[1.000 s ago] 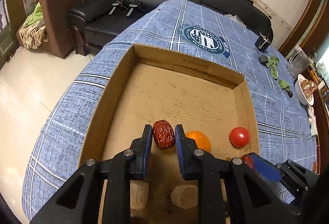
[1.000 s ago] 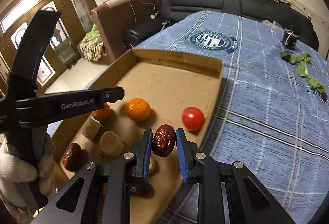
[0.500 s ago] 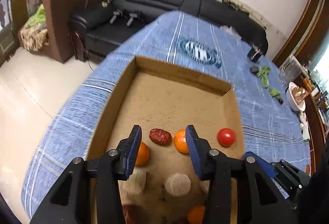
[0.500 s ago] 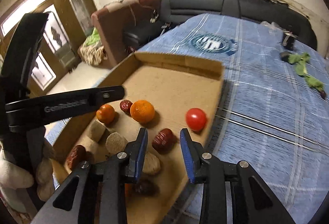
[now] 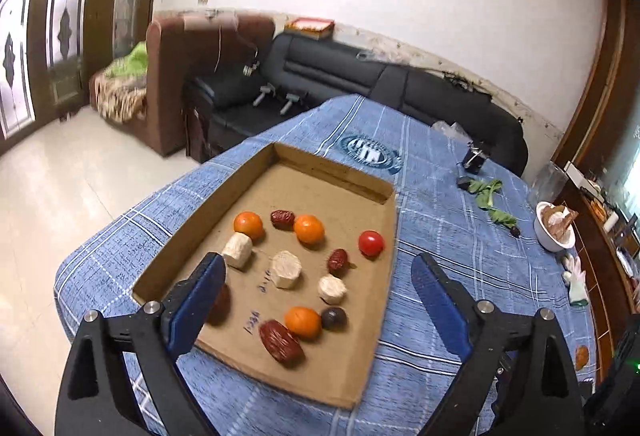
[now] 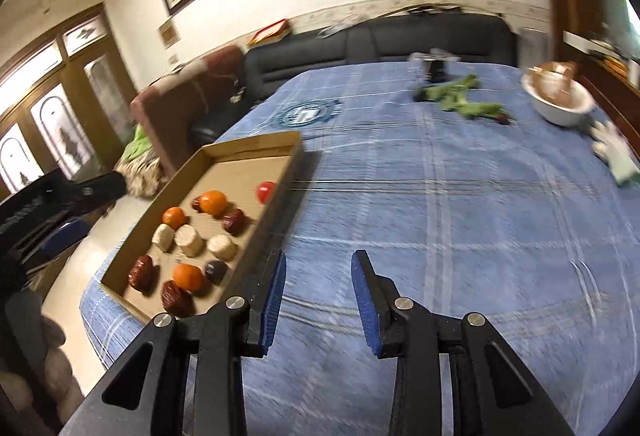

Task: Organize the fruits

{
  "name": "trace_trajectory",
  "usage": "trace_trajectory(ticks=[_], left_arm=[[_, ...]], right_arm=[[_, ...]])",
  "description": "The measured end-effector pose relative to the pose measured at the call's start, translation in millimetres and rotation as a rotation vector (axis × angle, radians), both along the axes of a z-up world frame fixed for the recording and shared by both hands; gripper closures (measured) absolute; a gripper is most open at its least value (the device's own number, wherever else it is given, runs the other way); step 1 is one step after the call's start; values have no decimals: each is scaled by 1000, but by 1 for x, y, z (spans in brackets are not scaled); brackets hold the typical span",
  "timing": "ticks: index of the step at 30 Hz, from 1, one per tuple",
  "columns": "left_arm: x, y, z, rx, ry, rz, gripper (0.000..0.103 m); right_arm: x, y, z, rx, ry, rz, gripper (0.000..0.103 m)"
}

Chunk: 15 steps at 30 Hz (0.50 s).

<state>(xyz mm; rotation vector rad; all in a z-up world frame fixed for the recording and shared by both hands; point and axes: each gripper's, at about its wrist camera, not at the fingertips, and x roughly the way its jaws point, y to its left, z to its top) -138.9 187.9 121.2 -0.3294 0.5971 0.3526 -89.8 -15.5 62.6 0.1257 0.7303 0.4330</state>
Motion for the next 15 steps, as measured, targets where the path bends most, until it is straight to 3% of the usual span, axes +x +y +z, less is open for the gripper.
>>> trace_trajectory(ticks=[5, 9, 15], left_arm=[[-13, -41, 13, 146, -31, 5, 9], [-22, -61, 21, 195, -60, -14, 5], [-25, -76, 22, 205, -54, -56, 5]], right_arm=[[-15, -23, -2, -2, -27, -59, 64], [-22, -32, -5, 11, -26, -64, 63], [-24, -35, -11, 15, -11, -70, 62]])
